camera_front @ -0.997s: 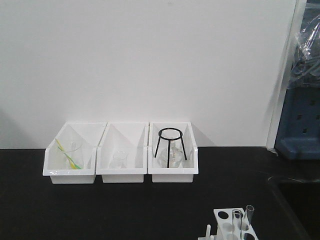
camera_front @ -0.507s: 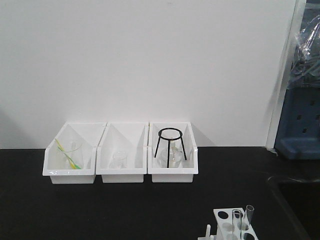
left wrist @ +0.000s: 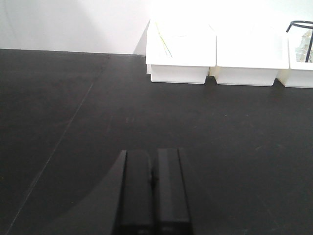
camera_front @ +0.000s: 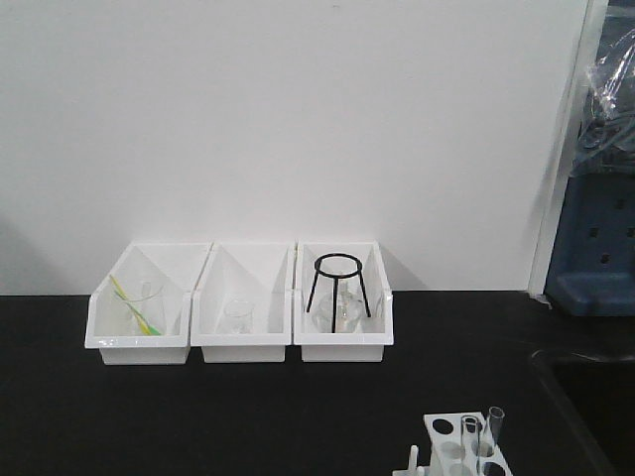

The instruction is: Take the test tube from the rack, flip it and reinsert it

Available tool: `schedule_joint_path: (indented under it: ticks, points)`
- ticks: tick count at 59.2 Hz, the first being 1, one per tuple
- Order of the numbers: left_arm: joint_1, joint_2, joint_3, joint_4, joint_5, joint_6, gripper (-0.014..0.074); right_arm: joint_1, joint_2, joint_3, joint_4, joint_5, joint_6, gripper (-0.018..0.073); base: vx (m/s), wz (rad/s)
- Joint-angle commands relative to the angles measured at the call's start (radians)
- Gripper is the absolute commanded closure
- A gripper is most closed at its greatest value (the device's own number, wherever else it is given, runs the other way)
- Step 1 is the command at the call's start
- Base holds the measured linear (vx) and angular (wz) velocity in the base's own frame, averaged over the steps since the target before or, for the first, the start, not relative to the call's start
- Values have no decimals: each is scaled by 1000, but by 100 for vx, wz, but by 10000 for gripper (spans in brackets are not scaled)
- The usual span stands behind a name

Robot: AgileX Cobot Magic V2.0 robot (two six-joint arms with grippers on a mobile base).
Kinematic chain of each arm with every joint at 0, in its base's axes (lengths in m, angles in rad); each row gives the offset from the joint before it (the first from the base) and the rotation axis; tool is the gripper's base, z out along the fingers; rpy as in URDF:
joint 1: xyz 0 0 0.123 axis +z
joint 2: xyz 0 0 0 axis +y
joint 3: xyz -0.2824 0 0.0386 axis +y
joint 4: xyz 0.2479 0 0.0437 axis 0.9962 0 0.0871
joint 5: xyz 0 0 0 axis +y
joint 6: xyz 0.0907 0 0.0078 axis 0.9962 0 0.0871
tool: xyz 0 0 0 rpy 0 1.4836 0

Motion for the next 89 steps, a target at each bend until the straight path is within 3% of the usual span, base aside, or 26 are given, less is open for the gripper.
schedule_joint_path:
  ticks: [1,10,18,24,38,45,56,73,89]
  points:
    - [-4,-11,2,-5,-79,0,603,-6,67,-44,-8,-93,-11,568,0,0]
    - [-4,-11,2,-5,-79,0,603,-6,115,-44,-12,-77,-11,547,0,0]
    - [-4,-11,2,-5,-79,0,603,-6,117,-44,-12,-69,-14,472,0,0]
    - [-4,-11,2,-5,-79,0,603,-6,117,-44,-12,-55,-15,358,0,0]
    - [-4,-11,2,-5,-79,0,603,-6,117,-44,-12,-19,-16,-16,0,0]
    - [-4,-11,2,-5,-79,0,603,-5,117,-44,9,-38,4,-113,0,0]
    - [-4,-11,2,-5,-79,0,603,21,176,51,45,-138,14,-102,0,0]
    - [-4,-11,2,-5,-79,0,603,191,371,340,2,-571,4,-16,0,0]
    - [-4,-11,2,-5,-79,0,603,200,596,357,-16,-739,4,-11,0,0]
